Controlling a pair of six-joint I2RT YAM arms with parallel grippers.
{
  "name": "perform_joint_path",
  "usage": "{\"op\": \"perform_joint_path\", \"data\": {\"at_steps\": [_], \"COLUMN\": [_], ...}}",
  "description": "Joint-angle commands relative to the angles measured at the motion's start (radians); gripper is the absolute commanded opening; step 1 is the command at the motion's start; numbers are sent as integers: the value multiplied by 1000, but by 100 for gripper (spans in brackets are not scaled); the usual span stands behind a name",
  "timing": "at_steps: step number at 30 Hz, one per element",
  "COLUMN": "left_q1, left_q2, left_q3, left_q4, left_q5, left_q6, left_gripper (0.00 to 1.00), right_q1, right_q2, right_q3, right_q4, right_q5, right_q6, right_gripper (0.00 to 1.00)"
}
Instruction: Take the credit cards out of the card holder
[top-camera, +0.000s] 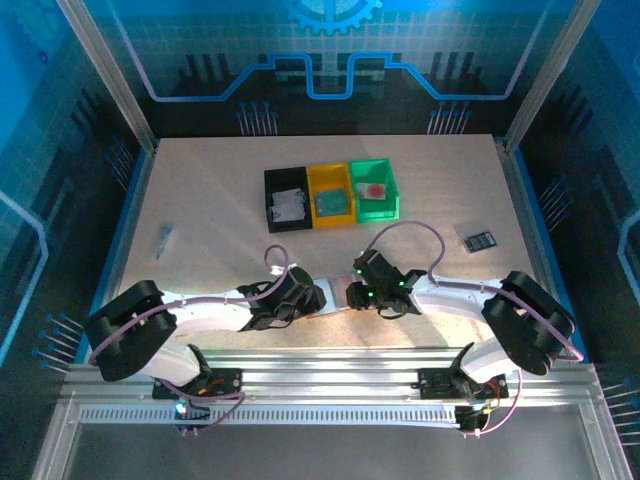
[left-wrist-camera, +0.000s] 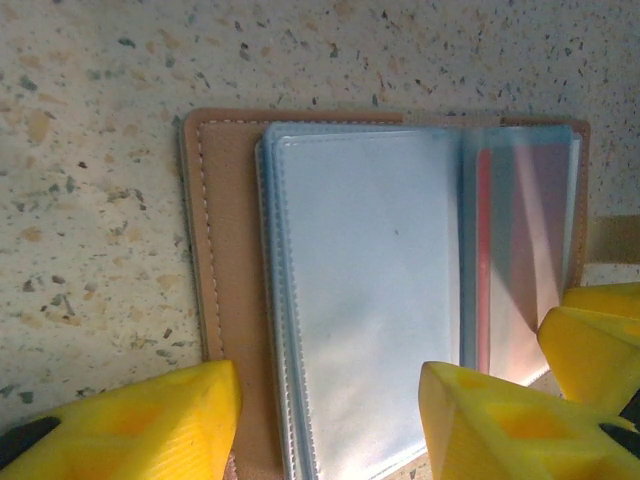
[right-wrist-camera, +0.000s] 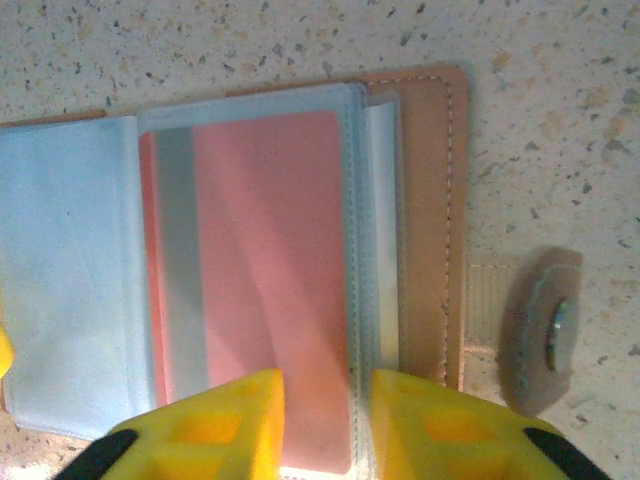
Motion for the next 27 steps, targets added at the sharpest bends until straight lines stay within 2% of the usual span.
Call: {"op": "perform_joint_path", "data": {"at_steps": [1, 27], "left_q1": [-7, -7], "left_q2": [39, 50], "left_q3": [-36, -25], "left_q4": [-25, -23], "left_q5": [38, 47], "left_q6": [-22, -14], "left_gripper": [52, 52], "right_q1": [10, 16], "right_q2": [5, -56], "right_q3": [7, 42], "right_q4": [10, -15], "right_q5": [-33, -56], "right_q6": [4, -3], "right_gripper": [25, 19]}}
